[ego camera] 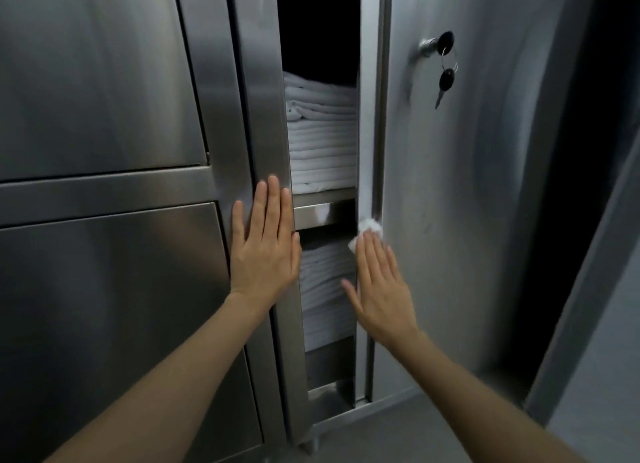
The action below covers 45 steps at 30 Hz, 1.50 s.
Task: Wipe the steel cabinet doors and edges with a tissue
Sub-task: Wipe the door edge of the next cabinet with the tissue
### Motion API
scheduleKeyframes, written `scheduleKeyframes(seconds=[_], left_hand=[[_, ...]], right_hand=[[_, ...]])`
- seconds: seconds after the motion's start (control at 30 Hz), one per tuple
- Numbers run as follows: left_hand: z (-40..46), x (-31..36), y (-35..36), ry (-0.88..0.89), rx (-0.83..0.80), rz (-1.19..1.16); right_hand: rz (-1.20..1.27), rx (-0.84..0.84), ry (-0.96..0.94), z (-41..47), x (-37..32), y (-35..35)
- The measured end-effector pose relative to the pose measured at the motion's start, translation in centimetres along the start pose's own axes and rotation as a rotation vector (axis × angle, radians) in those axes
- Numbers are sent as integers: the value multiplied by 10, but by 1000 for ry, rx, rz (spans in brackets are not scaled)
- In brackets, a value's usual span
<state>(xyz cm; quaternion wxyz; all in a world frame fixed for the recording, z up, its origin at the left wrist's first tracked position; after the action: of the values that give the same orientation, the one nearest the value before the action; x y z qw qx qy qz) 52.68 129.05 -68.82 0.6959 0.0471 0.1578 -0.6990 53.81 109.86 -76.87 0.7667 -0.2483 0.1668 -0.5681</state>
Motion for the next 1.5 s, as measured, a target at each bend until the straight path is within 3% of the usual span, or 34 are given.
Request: scheduleKeyframes(seconds=[0.1,0.27,0.33,0.47,0.53,0.7,0.77,0.97,1.03,1.17,1.23,1.4,1.5], left_hand=[[-1,1,0,4,-3,11],[-1,1,-2,-11,-10,-7],[-2,2,-1,-6,1,-1],[-2,1,0,9,3,19],[-2,2,0,13,2,17],[-3,1,0,1,-4,17],[-3,2,-2,7,-8,28],[-2,3,-1,13,-18,35],[-2,3,0,13,-16,33],[-4,3,0,15,-28,28],[-4,3,-1,21,-21,33],[-3,3,-4,5,-38,32],[0,2,-6,-6,-33,14]], right_hand=[[-29,-43,-20,-32,2,11],[92,213,70,93,-2,-40],[130,255,91,87,-7,-30],[123,36,142,-36,-20,23],[88,5,107,-46,-13,27],[132,279,127,90,-12,-35],[152,335,132,103,-13,-36],[149,81,76,-51,-9,41],[135,93,52,-47,-6,43],[156,324,60,46,-4,3],[141,376,37,49,1,8],[84,216,29,-53,0,59],[62,161,50,-57,-2,59]])
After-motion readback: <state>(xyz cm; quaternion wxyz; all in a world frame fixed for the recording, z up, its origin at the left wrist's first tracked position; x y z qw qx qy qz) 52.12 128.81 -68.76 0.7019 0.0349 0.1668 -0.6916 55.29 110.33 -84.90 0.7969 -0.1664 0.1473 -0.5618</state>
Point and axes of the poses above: each hand's wrist, its own z-axis towards the middle knuckle, its own y-axis out of the palm, x = y × z, the point moved 2 cm from there along z, towards the middle knuckle, and after that the axes turned 7 degrees about x, right-handed, at the moved point
